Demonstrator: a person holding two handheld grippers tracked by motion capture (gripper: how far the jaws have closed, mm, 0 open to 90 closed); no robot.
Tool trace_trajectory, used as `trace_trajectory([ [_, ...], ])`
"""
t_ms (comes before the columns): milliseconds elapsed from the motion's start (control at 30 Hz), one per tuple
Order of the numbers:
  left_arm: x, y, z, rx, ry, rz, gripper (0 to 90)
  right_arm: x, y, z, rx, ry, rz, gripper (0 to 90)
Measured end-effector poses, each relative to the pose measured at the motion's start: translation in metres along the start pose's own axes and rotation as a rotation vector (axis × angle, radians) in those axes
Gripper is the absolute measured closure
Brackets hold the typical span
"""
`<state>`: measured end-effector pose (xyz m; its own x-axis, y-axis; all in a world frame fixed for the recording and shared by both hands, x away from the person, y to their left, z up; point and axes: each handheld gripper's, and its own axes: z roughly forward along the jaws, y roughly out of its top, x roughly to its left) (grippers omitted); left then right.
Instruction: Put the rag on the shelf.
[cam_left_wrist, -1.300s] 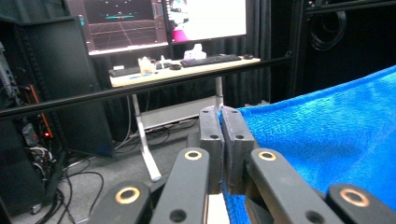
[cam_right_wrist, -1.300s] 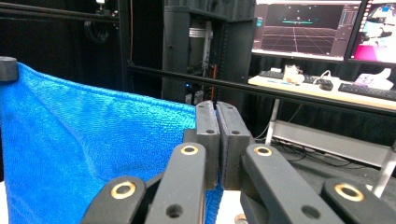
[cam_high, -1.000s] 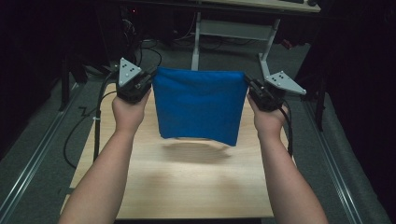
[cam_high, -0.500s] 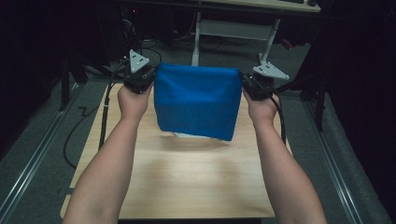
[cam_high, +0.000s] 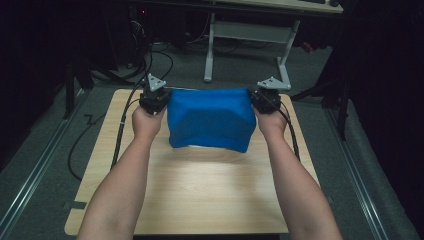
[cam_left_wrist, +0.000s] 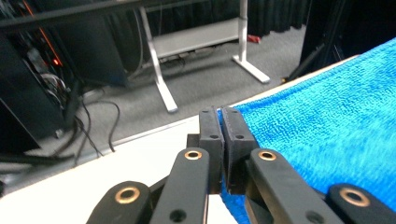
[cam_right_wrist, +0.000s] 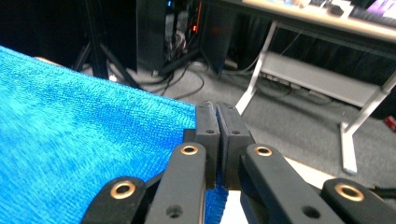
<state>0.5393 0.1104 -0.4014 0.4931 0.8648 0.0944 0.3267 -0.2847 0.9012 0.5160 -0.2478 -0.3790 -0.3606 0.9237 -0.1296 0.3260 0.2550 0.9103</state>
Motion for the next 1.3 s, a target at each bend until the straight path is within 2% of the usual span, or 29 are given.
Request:
trace_trajectory([
  [33, 0.0, 0.0, 0.0, 0.0, 0.0, 0.0, 88.5, 0.001, -0.005, 0.003, 0.011, 0.001, 0.005, 89.0],
  [67, -0.002, -0.009, 0.002, 0.013, -0.007, 0.003, 88.5, 0.002, -0.009, 0.005, 0.023, 0.007, 0.01, 89.0],
  [167, -0.002, -0.023, 0.006, 0.037, -0.023, -0.01, 88.5, 0.003, -0.023, 0.012, 0.048, 0.019, 0.02, 89.0],
  [367, -0.006, -0.044, 0.011, 0.071, -0.055, -0.032, 88.4, 0.005, -0.045, 0.02, 0.084, 0.044, 0.046, 88.9],
  [600, -0.013, -0.064, 0.015, 0.107, -0.076, -0.036, 88.4, 0.009, -0.064, 0.022, 0.107, 0.062, 0.066, 89.0],
  [733, -0.014, -0.073, 0.015, 0.116, -0.092, -0.061, 88.3, 0.01, -0.074, 0.021, 0.123, 0.07, 0.08, 88.8],
  [1100, -0.016, -0.085, 0.011, 0.12, -0.109, -0.08, 87.3, 0.015, -0.083, 0.023, 0.15, 0.081, 0.084, 88.0],
  [1200, -0.014, -0.086, 0.008, 0.117, -0.113, -0.104, 82.9, 0.014, -0.083, 0.023, 0.153, 0.075, 0.084, 81.8],
  [1300, -0.011, -0.089, 0.004, 0.112, -0.098, -0.117, 75.9, 0.012, -0.084, 0.021, 0.161, 0.052, 0.096, 75.6],
])
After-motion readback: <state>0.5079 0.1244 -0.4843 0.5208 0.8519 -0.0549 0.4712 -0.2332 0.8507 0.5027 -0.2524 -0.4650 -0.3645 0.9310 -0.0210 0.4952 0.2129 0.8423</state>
